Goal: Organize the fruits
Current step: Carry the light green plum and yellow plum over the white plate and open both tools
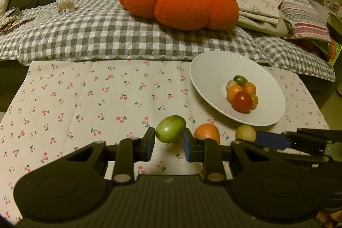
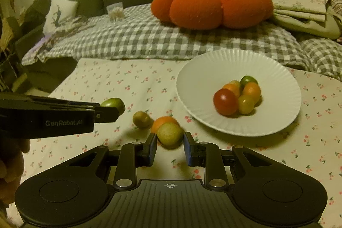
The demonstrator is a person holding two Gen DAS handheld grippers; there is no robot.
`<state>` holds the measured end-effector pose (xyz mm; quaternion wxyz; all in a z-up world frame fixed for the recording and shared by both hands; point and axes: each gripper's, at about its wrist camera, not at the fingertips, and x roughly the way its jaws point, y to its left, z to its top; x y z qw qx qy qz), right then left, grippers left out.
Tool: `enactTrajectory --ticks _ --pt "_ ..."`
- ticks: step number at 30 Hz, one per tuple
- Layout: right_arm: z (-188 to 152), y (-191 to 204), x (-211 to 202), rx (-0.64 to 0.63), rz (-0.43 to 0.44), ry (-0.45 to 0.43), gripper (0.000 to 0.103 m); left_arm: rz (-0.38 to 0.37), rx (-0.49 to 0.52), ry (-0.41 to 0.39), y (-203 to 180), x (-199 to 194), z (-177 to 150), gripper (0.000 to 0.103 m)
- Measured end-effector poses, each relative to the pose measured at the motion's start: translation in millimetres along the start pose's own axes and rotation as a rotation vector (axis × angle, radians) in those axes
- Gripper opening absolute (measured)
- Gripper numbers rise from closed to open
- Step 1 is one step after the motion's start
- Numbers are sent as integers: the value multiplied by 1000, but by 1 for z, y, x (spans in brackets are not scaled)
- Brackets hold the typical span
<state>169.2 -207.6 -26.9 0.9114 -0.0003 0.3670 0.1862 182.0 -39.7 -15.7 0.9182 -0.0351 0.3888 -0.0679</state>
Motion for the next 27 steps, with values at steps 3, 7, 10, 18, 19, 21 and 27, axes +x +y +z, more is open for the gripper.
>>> enactTrajectory --ticks 3,7,10,18,19,21,27 --pt "4 -5 -5 16 -5 -17 25 -7 10 -12 -4 1 3 26" --pt "12 -17 -16 50 -16 -50 25 -25 23 -29 -10 2 9 26" --pt "19 -32 -25 92 -35 -78 25 -49 32 -52 -15 4 16 24" --pt "33 -82 -47 234 -106 -139 25 -135 25 -78 -28 22 28 12" --pt "34 -86 -48 241 -114 -140 25 -127 21 -71 -27 26 30 12" --pt "33 -92 -46 254 -127 -136 25 -119 -20 -70 -17 28 33 12" --pt "34 -101 -39 270 -136 -111 25 -121 4 2 -3 60 32 20"
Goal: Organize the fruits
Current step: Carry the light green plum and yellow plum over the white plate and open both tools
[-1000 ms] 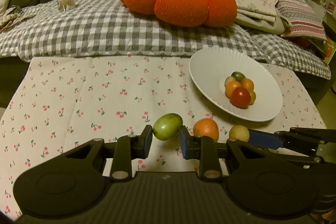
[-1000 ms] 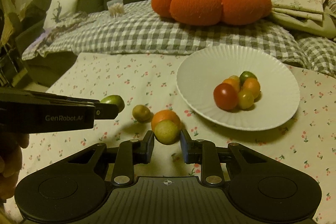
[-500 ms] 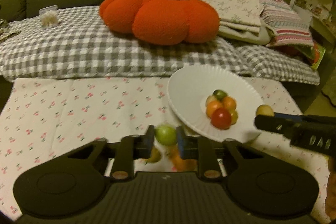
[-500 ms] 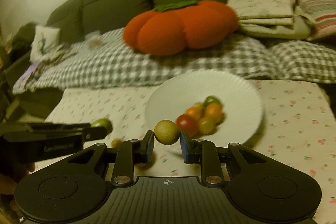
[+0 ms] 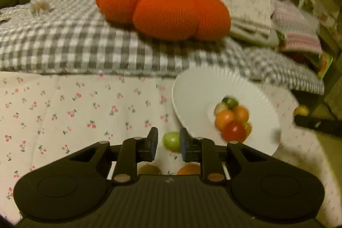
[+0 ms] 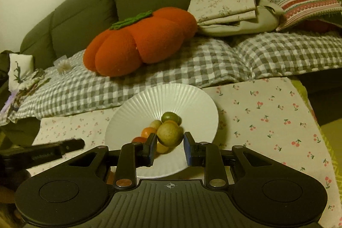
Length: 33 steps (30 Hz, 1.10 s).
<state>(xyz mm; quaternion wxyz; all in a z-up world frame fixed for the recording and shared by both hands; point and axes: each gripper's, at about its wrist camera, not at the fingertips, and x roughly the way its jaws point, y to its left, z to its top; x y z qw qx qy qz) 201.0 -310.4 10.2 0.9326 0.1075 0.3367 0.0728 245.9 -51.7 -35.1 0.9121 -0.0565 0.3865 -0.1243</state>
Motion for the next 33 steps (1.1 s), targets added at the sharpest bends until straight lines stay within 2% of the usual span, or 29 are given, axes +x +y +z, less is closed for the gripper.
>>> enactTrajectory --ticks 4,6,8,10,12,13,16,18,26,30,33 --pt "0 0 -1 2 5 1 25 3 98 45 -4 20 -9 22" --pt "1 0 -1 2 7 1 25 -1 153 37 -7 24 -10 30" --pt "1 0 0 2 10 2 25 -38 199 21 -12 27 -8 38" --pt "0 0 1 2 9 6 25 -38 226 28 -16 33 -8 39" --pt "-1 1 2 -1 7 11 25 -44 248 33 -20 40 -11 48" --pt "-1 1 3 -2 6 13 25 -46 263 33 -22 44 -14 48" --pt "-1 0 5 -2 4 16 25 -25 287 28 -24 50 -15 45" --pt "0 0 6 -3 3 17 25 -14 282 16 -24 50 -14 34" --pt "-1 1 5 -10 9 18 25 -12 260 11 -17 42 -11 33" --pt "2 -3 3 1 8 8 25 7 224 -21 -7 27 2 33" --pt "4 -6 3 10 2 8 25 -22 168 -62 5 15 14 33"
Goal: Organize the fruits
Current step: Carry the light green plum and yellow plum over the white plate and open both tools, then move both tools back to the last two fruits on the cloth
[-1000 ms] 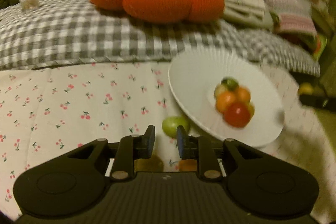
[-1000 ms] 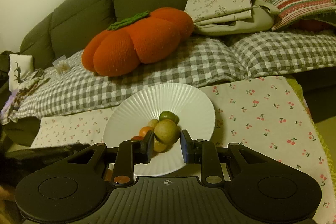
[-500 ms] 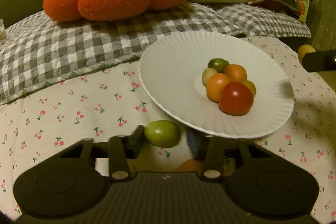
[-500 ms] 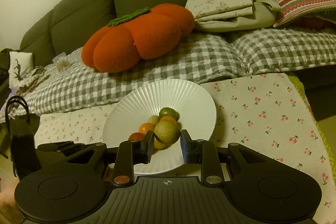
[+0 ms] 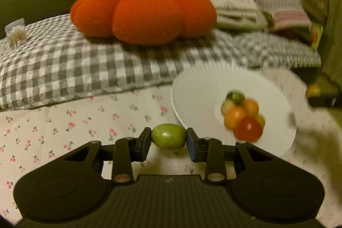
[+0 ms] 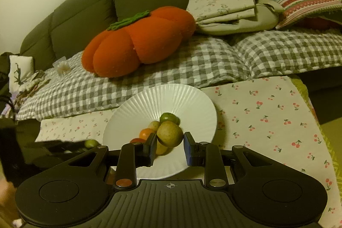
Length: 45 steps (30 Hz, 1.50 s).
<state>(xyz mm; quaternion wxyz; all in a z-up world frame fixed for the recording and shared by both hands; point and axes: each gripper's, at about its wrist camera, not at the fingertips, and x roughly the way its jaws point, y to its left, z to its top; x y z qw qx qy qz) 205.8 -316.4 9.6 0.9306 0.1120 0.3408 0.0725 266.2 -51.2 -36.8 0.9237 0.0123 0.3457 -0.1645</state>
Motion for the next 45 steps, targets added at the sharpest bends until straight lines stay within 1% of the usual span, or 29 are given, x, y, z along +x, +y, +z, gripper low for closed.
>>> enactTrajectory --ticks 2,4,7,9,15,22,25,30,32,33,34,35,36,39,40,45 --pt "0 -1 1 2 -2 4 25 -19 -33 -27 4 -6 6 33" --pt "0 -1 3 -1 -4 8 25 -47 -44 -41 1 -9 10 33" --pt "-1 0 7 -9 -9 13 25 -86 -34 -34 -15 -4 12 33" --pt "-2 -1 11 -12 -14 17 25 -99 -20 -24 -24 1 12 33" --pt "-6 -6 24 -36 -23 26 25 -114 22 -26 -46 17 16 33" --pt "-9 -4 37 -113 -4 29 25 -126 15 -20 -47 33 18 33" --pt "-10 -5 42 -141 -18 32 25 -137 12 -20 -48 38 20 33" --pt "-11 -8 54 -176 -38 33 25 -133 2 -2 -47 49 16 34" --pt "-12 -8 58 -184 -32 37 25 -126 5 -5 -46 49 15 34" --pt "-12 -7 59 -191 -28 39 25 -125 6 -6 -45 49 15 36" --pt "-13 -5 60 -197 -29 40 28 -126 0 -12 -44 47 15 41" --pt "-13 -4 61 -203 -32 39 30 -127 -10 -20 -43 46 16 51" --pt "-13 -3 60 -206 -38 38 31 -129 -26 -30 -41 43 17 56" --pt "-8 -4 54 -183 -38 17 33 -143 -65 -40 -36 35 21 57" --pt "-6 -5 51 -168 -38 10 35 -134 -67 -42 -35 31 22 57" --pt "4 -13 38 -91 -36 -12 36 -100 -96 -36 -29 15 22 57"
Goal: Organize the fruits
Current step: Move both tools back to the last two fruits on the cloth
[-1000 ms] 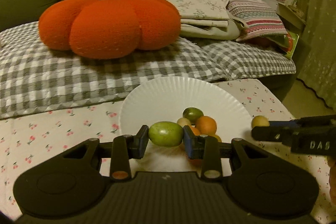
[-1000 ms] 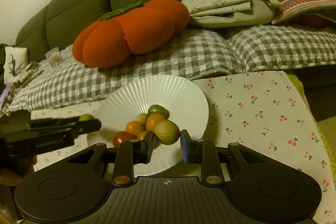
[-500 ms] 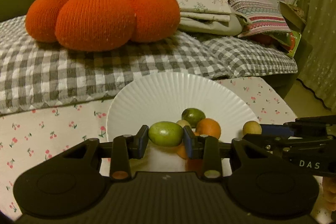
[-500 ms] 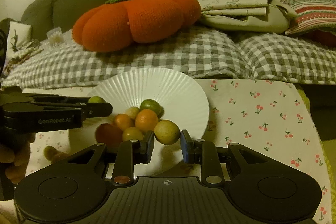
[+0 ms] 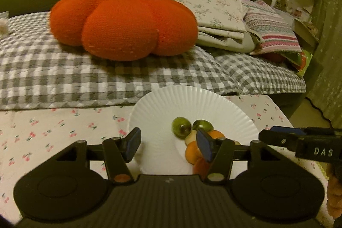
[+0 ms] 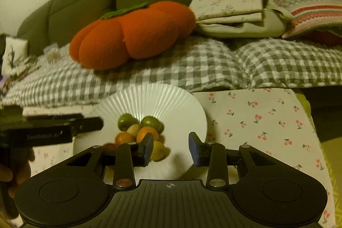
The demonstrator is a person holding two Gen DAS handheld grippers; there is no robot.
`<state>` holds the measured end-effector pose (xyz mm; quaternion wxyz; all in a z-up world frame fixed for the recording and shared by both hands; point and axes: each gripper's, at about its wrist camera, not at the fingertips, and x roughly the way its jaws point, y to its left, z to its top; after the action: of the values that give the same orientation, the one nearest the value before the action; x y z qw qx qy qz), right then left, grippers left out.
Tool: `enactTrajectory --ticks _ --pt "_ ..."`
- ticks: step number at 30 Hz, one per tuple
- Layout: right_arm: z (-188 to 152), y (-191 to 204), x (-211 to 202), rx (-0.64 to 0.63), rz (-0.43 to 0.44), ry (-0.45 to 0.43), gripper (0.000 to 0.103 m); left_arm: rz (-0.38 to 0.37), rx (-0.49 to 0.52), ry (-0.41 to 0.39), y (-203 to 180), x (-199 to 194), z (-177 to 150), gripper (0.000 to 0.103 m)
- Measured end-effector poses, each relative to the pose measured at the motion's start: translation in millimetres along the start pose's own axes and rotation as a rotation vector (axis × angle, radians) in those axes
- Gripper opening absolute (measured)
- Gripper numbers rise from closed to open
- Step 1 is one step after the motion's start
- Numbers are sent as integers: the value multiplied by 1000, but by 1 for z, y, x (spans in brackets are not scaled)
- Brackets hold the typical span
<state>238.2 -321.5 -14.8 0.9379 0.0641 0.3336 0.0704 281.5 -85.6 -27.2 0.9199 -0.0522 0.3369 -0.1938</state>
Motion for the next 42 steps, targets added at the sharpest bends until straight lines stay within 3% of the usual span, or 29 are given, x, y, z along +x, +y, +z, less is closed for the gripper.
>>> enactTrajectory --ticks 3,5,9,16,25,36,42 --pt "3 -2 -6 54 13 6 43 33 -14 6 3 -13 -1 57" --pt "2 1 -10 70 13 14 55 68 -30 20 7 -24 -2 60" --pt "0 12 -17 89 28 51 60 156 -33 53 15 -45 -11 72" --pt "-8 33 -42 97 87 49 73 210 -98 93 35 -80 -30 72" --pt "-25 61 -56 17 143 90 78 195 -136 111 31 -99 -45 72" --pt "-51 97 -58 -181 173 145 81 245 -51 143 33 -62 -59 73" --pt "-61 105 -47 -229 145 173 84 254 -58 141 35 -50 -58 72"
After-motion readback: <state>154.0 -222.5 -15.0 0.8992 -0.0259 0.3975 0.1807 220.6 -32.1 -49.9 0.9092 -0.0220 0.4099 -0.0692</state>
